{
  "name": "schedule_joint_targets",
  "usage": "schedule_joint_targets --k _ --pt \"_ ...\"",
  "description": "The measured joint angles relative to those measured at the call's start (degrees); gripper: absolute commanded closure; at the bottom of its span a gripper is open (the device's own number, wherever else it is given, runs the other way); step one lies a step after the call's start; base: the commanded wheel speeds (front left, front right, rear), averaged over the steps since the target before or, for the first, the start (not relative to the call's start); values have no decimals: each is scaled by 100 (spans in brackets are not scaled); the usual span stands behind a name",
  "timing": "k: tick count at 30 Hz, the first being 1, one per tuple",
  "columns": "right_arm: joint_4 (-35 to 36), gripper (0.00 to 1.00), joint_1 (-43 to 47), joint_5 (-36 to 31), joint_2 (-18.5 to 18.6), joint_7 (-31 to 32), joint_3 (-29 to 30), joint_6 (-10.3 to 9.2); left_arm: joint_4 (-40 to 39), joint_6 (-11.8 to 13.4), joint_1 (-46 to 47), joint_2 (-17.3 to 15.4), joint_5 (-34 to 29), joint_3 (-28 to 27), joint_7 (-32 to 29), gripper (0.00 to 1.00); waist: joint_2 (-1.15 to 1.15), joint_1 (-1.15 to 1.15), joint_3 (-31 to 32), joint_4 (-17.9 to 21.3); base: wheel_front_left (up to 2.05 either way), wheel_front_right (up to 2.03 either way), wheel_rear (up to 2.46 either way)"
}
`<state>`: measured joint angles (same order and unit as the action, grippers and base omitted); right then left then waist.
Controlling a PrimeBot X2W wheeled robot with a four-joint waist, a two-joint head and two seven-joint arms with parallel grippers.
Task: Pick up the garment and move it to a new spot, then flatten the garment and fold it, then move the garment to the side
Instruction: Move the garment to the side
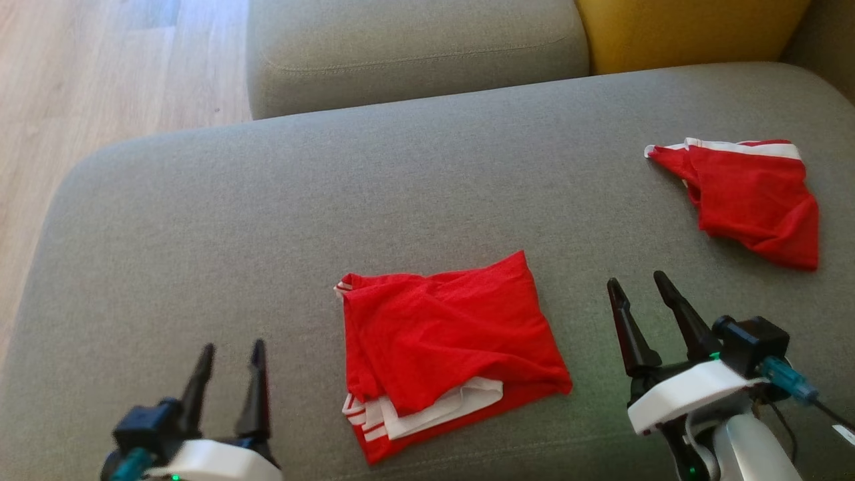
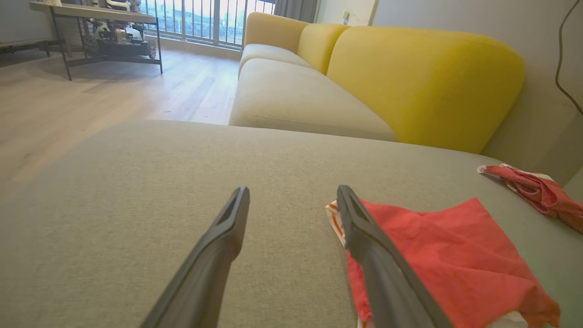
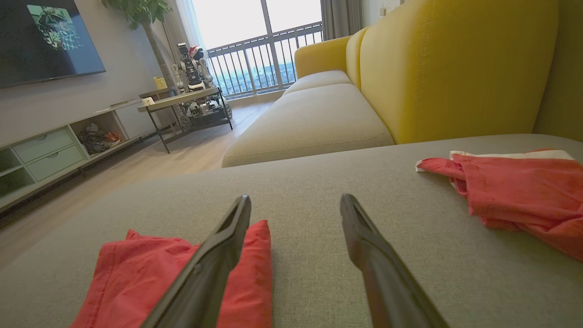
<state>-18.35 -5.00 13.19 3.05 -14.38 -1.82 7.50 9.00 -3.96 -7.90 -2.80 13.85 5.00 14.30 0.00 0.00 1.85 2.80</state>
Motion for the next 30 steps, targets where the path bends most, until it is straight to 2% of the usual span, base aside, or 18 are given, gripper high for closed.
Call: schedule_joint_targets --k 5,13,21,22,23,30 --pt "-25 0 -2 9 -2 8 -33 0 60 -41 1 1 -1 347 0 0 0 0 -35 59 0 0 0" --pt "-30 0 -3 44 -3 8 -31 0 71 -1 102 0 0 367 0 0 0 0 -93 163 0 0 0" --pt "-78 0 -15 51 -2 26 -133 0 86 -1 132 0 -7 299 0 0 0 0 -57 35 0 0 0" --pt "-91 43 -25 51 -2 36 -182 0 89 -1 132 0 -7 294 0 0 0 0 -54 0 0 0 0" --pt "-110 100 -31 48 -4 53 -220 0 91 -1 132 0 -7 292 0 0 0 0 -52 -41 0 0 0" --pt "-410 100 -208 41 -5 77 -374 0 119 -2 130 0 -18 248 0 0 0 0 -49 -371 0 0 0"
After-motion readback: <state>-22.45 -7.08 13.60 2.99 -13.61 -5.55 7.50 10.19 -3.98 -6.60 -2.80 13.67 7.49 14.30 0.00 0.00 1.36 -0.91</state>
